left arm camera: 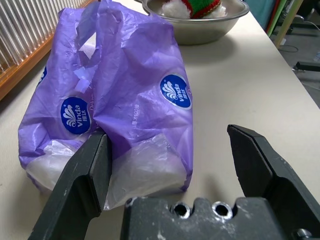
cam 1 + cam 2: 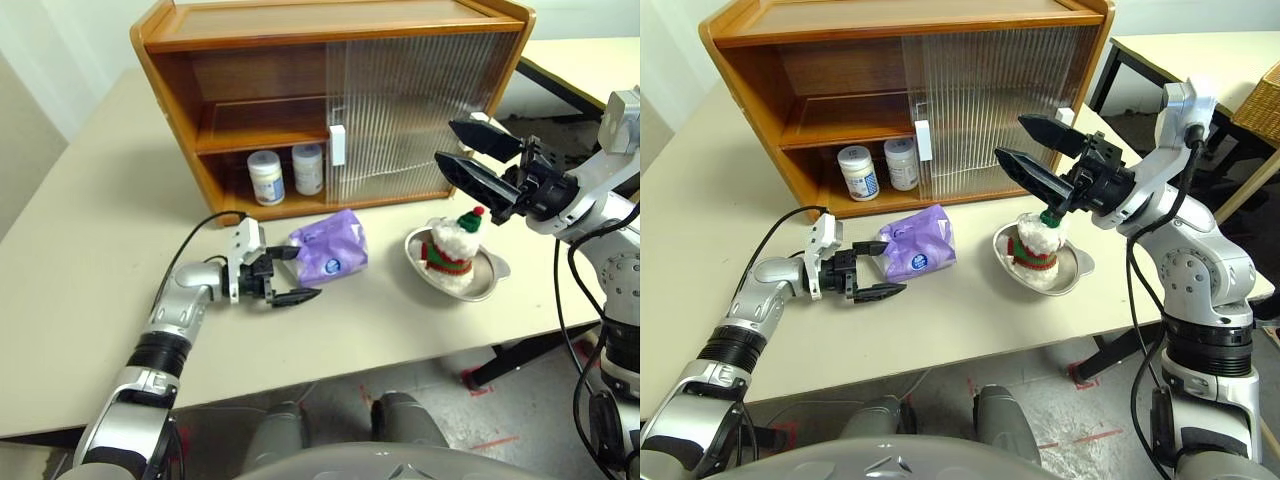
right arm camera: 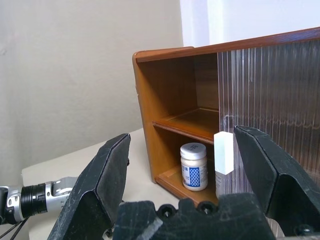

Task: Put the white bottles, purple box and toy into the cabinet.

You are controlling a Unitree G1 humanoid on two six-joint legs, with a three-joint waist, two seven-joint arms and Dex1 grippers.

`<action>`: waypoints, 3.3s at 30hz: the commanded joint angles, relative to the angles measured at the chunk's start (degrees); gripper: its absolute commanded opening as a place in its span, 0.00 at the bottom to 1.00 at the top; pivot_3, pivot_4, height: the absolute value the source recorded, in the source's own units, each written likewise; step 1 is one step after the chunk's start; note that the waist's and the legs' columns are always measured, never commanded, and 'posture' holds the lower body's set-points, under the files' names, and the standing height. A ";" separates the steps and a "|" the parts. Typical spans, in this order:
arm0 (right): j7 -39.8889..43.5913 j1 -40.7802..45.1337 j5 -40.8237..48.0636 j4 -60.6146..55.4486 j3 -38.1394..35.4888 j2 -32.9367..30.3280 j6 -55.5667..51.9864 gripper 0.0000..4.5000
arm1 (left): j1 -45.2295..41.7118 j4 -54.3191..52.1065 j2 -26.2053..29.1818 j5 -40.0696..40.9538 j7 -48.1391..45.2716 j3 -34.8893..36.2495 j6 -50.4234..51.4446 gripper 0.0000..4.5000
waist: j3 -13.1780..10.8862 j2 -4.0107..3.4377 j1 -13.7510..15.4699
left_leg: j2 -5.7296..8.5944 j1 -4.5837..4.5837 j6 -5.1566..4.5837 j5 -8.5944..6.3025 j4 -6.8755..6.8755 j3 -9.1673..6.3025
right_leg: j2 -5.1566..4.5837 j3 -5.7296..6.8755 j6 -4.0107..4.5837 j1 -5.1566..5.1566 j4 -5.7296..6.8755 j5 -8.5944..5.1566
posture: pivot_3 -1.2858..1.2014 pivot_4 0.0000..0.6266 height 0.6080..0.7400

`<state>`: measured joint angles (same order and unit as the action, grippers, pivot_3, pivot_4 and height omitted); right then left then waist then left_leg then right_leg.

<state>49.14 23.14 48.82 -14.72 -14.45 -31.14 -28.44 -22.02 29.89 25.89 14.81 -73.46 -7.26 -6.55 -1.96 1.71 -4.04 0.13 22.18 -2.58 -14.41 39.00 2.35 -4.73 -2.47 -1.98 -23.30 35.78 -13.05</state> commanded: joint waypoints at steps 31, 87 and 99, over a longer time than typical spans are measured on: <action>0.96 0.95 -1.08 1.69 0.34 0.33 1.83 1.00 | -6.34 -19.95 3.85 10.04 5.32 8.50 18.97 0.00 | 0.01 -0.02 -1.13 | 0.00 0.04 0.00 0.00 0.00 -0.01 | 0.01 -0.01 -0.14 0.00 0.01 -0.02 | 0.48 0.00 1.00; 2.65 1.59 -3.53 3.57 0.55 2.70 3.15 1.00 | -26.17 -11.83 -14.18 0.50 67.21 16.84 30.44 0.00 | 0.01 0.04 2.30 | 0.18 0.00 0.05 0.03 0.00 -0.02 | 0.05 -0.16 -0.43 0.14 -0.04 0.24 | 0.48 0.00 1.00; 1.57 0.38 -3.32 2.36 0.30 2.81 3.57 1.00 | -30.13 -5.27 -21.67 -2.50 78.04 18.34 27.48 0.00 | 0.00 0.05 0.13 | 0.11 -0.01 0.09 0.14 0.00 -0.05 | 0.66 -0.61 -0.49 0.07 -0.32 0.57 | 0.47 0.00 1.00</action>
<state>51.03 23.70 45.55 -11.36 -14.15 -28.35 -25.60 -51.60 23.08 4.51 13.15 3.34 10.68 20.90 -1.96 1.76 -3.91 0.24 22.16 -2.49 -14.27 39.01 2.29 -3.97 -3.22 -2.47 -23.26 35.44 -12.48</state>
